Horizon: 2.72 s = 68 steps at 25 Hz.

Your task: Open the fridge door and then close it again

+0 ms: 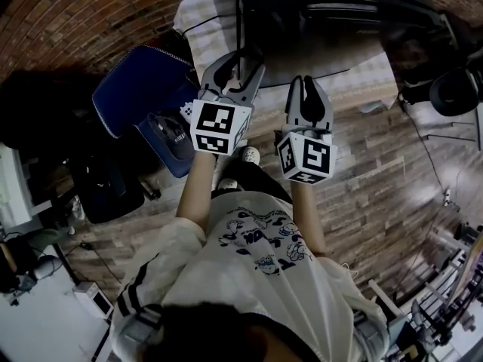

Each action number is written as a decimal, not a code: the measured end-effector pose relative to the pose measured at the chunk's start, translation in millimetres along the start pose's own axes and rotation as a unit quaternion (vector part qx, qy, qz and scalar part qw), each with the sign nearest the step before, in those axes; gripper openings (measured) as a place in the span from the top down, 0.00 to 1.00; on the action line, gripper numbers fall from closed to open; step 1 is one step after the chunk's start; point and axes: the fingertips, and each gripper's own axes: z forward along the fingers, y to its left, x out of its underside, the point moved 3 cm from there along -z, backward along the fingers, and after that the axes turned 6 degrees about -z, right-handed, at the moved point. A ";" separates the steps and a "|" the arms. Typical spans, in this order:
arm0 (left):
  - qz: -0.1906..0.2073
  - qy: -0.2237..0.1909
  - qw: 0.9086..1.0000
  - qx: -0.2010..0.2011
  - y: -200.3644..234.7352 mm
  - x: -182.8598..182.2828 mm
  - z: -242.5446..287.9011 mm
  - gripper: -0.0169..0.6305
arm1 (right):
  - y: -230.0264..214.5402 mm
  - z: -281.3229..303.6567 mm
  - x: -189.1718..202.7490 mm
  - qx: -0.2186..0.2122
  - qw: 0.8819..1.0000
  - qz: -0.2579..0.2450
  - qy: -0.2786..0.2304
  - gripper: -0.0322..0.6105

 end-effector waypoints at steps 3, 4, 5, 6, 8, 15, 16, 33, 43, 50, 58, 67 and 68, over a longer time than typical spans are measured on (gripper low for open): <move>0.003 0.002 1.000 0.003 0.2 0.1 0.5 0.67 | 1.6 -2.0 0.4 0.003 1.000 0.000 0.001 0.85; 0.004 0.003 1.000 0.004 0.3 0.0 0.7 0.67 | 2.1 -2.5 0.3 0.004 1.000 0.000 0.000 0.85; 0.004 0.003 1.000 0.005 0.5 -0.1 0.7 0.67 | 3.2 -2.8 0.2 0.005 1.000 0.001 0.000 0.85; 0.004 0.003 1.000 0.005 0.7 -0.1 0.7 0.67 | 4.6 -3.1 0.1 0.005 1.000 0.000 0.000 0.85; 0.005 0.005 1.000 0.007 1.0 0.3 1.0 0.67 | 7.8 -3.4 0.1 0.004 1.000 -0.001 0.000 0.85; 0.012 0.007 1.000 0.016 2.0 0.3 0.3 0.68 | 15.3 -5.1 0.0 0.000 1.000 -0.007 0.002 0.85; 0.012 0.007 1.000 0.016 1.7 0.0 0.2 0.68 | 15.2 -5.6 -0.4 0.001 1.000 -0.007 0.002 0.85; 0.027 0.009 0.999 0.042 2.4 -0.5 0.1 0.70 | 19.6 -6.8 5.2 -0.001 1.000 -0.007 0.008 0.85; 0.024 0.004 0.996 0.083 5.2 0.7 6.6 0.67 | 16.5 -14.2 -2.8 0.000 1.000 -0.013 0.000 0.85; 0.030 0.016 0.997 0.072 2.3 -1.6 5.7 0.69 | 18.2 -20.5 -5.1 -0.018 1.000 -0.012 -0.003 0.85; 0.021 -0.013 0.997 0.079 -58.1 19.6 -44.0 0.72 | 29.6 -45.7 -8.1 -0.044 0.999 -0.007 -0.018 0.81; 0.041 -0.005 0.992 0.118 -87.2 31.0 -65.4 0.75 | 37.4 -95.1 -2.8 -0.029 0.999 -0.007 -0.013 0.79; 0.044 -0.005 0.991 0.126 -91.7 32.4 -68.1 0.76 | 39.9 -98.1 -3.3 -0.029 0.999 -0.009 -0.012 0.78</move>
